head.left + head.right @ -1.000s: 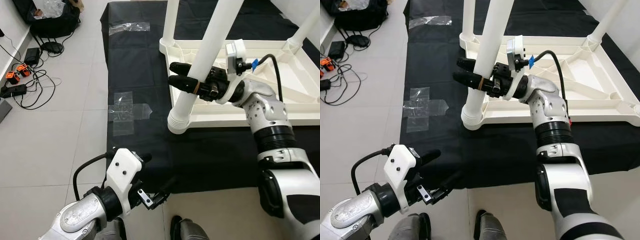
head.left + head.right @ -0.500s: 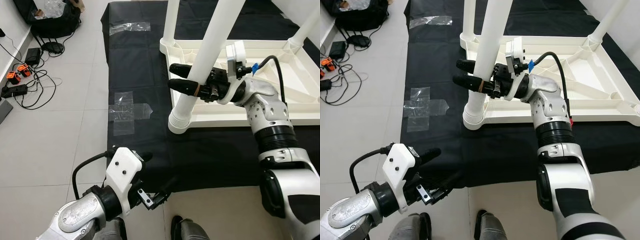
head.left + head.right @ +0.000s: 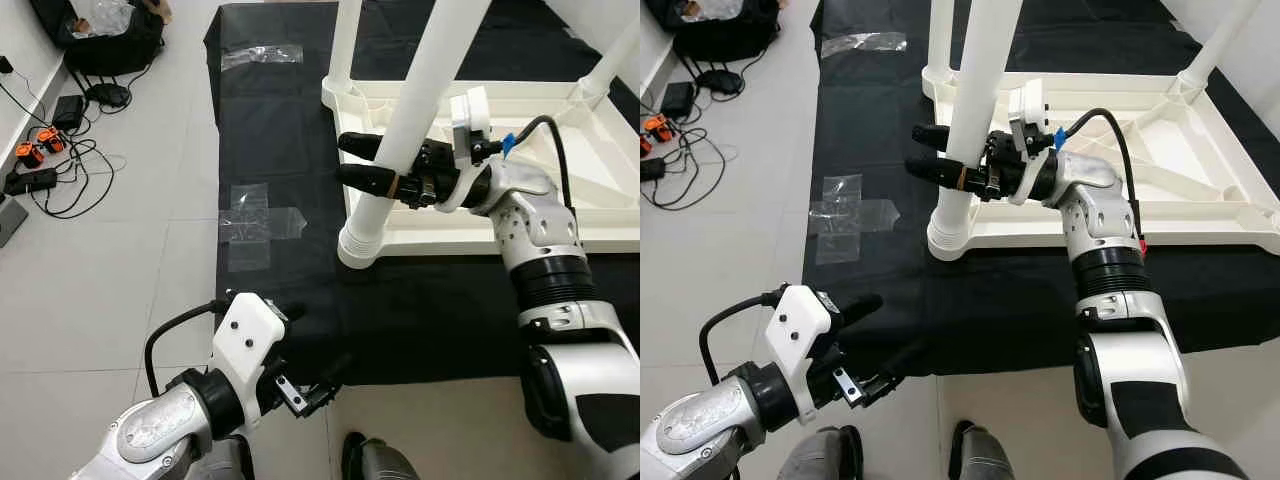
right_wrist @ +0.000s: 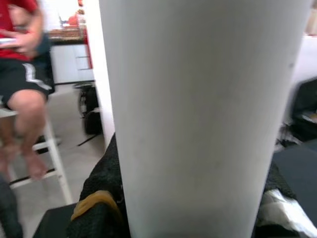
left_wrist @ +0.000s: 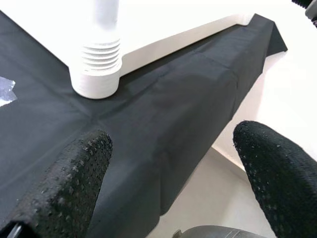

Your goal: Building children table

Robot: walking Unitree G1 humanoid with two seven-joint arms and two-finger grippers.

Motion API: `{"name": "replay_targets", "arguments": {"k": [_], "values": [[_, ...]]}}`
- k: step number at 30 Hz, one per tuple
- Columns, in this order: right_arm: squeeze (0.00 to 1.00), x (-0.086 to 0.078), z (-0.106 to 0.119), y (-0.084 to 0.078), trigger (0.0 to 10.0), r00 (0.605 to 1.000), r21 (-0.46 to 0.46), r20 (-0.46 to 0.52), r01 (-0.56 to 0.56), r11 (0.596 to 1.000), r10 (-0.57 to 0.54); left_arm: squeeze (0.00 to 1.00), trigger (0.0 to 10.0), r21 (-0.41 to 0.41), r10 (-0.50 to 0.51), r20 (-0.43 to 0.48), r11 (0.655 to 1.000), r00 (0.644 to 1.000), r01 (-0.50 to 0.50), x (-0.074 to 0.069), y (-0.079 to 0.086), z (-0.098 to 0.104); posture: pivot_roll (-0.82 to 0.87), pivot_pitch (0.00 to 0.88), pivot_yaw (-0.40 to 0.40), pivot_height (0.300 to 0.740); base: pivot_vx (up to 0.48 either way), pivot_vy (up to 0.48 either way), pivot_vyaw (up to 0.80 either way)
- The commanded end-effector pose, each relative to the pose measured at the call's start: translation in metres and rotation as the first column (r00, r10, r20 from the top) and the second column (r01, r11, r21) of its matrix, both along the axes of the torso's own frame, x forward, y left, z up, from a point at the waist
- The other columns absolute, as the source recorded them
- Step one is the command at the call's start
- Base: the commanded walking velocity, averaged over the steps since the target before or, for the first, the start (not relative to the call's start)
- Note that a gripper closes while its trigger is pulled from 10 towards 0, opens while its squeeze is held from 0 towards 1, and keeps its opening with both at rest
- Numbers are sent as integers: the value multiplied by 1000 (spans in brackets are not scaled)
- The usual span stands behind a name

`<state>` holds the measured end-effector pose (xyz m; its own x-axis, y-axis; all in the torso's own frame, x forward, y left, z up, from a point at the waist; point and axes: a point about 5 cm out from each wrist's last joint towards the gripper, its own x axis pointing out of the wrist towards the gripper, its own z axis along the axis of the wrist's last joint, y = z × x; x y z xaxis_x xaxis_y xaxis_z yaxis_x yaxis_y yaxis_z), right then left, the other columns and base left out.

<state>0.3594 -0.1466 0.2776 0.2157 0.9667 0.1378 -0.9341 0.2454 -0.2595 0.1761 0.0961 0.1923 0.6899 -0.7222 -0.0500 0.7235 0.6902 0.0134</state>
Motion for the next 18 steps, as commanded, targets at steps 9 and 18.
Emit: {"name": "replay_targets", "arguments": {"k": [9, 18], "values": [[0, 20, -34, -6, 10000, 932, -9, -183, 318, 948, -314, 0, 10000, 12, 10, -7, 1000, 1000, -10, 3, 1, -3, 102, 255, -55, 740, 0, 0, 0], [0, 22, -38, -4, 10000, 885, 2, -180, 436, 900, -429, 0, 10000, 18, 18, -2, 1000, 1000, -18, 6, 2, -3, 96, 260, -55, 740, 0, 0, 0]]}}
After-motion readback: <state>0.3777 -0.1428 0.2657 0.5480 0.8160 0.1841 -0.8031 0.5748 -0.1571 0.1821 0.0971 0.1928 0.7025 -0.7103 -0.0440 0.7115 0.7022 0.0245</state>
